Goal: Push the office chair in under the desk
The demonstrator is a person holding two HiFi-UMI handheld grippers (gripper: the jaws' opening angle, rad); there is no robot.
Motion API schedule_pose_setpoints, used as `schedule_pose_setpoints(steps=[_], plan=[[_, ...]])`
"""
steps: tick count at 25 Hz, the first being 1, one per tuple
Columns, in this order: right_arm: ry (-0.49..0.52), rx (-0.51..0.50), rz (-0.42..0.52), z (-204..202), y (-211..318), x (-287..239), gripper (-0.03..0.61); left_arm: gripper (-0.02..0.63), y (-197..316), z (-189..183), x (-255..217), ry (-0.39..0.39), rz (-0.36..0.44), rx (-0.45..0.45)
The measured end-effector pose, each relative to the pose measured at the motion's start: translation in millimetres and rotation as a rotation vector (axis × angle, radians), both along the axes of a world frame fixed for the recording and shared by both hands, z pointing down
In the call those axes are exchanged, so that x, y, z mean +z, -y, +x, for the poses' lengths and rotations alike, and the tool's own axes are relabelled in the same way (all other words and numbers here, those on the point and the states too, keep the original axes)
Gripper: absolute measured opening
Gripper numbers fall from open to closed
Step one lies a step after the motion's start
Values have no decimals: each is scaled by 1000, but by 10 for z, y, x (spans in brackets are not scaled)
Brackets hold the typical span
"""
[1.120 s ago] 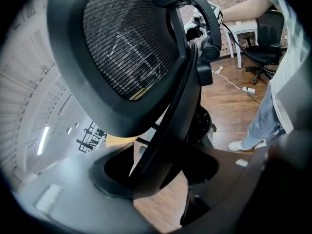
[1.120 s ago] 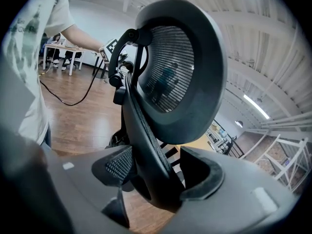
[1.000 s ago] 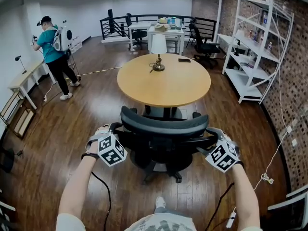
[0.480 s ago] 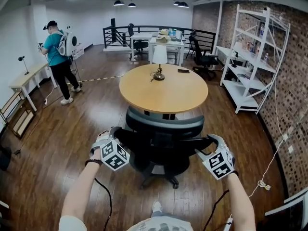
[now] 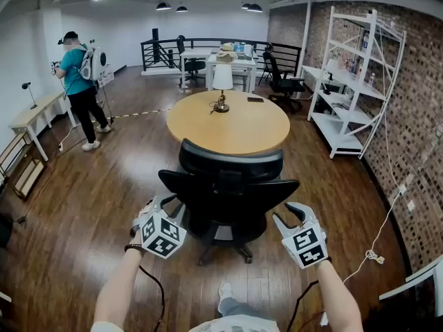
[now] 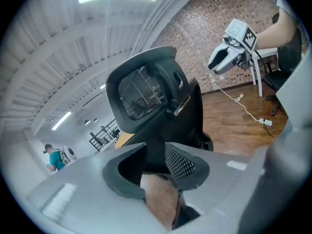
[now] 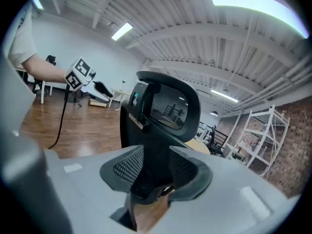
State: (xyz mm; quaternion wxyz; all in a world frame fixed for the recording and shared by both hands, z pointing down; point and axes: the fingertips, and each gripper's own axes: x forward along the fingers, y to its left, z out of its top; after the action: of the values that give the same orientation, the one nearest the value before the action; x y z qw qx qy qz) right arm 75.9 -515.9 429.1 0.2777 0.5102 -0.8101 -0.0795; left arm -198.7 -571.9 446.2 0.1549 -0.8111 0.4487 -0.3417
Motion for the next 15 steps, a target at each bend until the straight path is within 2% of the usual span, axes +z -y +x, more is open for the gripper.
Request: schedule_pose_setpoints(steps=[2,7,12,15], plan=[[58,9,-3,-50,-169,-15,118,121,-222,73,-68,-76,4,-1],[184,-2,7,-339,-529,-87,64,20,-681,164,-221,-287,3,-17],[276,-35,16,-588,-847,-182,29,17,-1008,327,-373,-454,9,-13],[365,-56,8,-702,-1047,-232,-2,17,-1216,446,-427,-551,13,-2]])
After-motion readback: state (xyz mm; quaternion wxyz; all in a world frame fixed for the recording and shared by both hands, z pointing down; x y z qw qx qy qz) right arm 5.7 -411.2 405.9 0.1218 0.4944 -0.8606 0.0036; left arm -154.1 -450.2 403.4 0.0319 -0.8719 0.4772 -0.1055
